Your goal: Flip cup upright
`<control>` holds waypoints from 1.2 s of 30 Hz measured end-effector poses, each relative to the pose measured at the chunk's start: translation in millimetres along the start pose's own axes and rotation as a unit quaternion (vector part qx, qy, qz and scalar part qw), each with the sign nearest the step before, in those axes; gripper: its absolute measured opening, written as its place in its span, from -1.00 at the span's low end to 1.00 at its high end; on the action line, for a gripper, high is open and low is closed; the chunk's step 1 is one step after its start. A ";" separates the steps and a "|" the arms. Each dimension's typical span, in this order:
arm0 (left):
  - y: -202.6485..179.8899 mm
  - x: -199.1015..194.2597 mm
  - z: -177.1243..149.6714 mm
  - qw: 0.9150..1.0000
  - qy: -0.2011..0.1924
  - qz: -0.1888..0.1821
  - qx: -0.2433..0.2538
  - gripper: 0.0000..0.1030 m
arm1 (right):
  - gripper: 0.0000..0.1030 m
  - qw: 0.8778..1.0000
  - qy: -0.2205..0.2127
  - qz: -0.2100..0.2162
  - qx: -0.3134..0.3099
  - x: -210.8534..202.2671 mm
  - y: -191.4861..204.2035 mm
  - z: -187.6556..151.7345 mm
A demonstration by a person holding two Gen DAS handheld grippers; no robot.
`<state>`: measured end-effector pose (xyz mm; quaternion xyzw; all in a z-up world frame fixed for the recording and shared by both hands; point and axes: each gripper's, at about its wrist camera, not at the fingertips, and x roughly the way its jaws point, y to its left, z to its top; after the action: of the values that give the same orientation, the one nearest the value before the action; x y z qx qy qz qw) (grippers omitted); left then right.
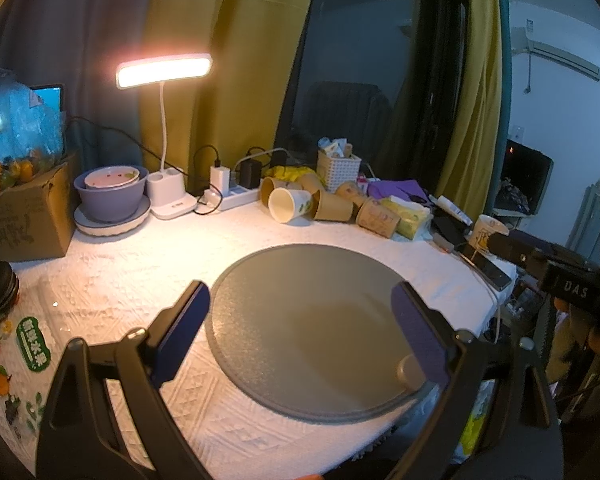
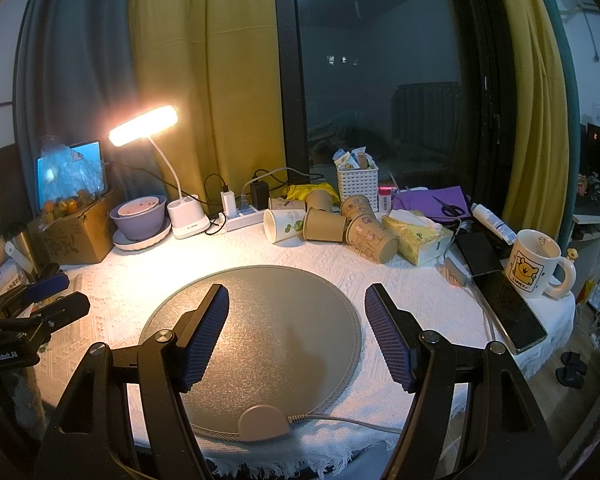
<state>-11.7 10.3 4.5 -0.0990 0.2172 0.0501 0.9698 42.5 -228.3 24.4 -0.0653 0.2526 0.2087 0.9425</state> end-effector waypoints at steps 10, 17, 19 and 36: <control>-0.5 1.7 0.5 1.000 0.001 0.001 0.001 0.81 | 0.43 1.000 0.001 0.001 -0.003 -0.6 2.6 -0.2; -0.4 2.5 0.7 1.000 0.003 0.000 0.001 0.81 | 0.43 1.000 0.003 0.001 -0.003 -0.1 2.8 -0.8; 1.6 5.8 0.6 1.000 0.008 -0.002 -0.001 0.81 | 0.43 1.000 0.005 0.001 -0.002 1.2 3.8 -1.6; -12.8 72.2 13.0 0.998 0.064 -0.014 0.012 0.81 | 0.43 0.999 0.051 -0.004 0.020 42.8 -22.0 -10.1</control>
<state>60.5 4.5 -13.0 -0.0934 0.2782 0.0276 0.9556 81.0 -235.1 -5.5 -0.0581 0.3039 0.1960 0.9305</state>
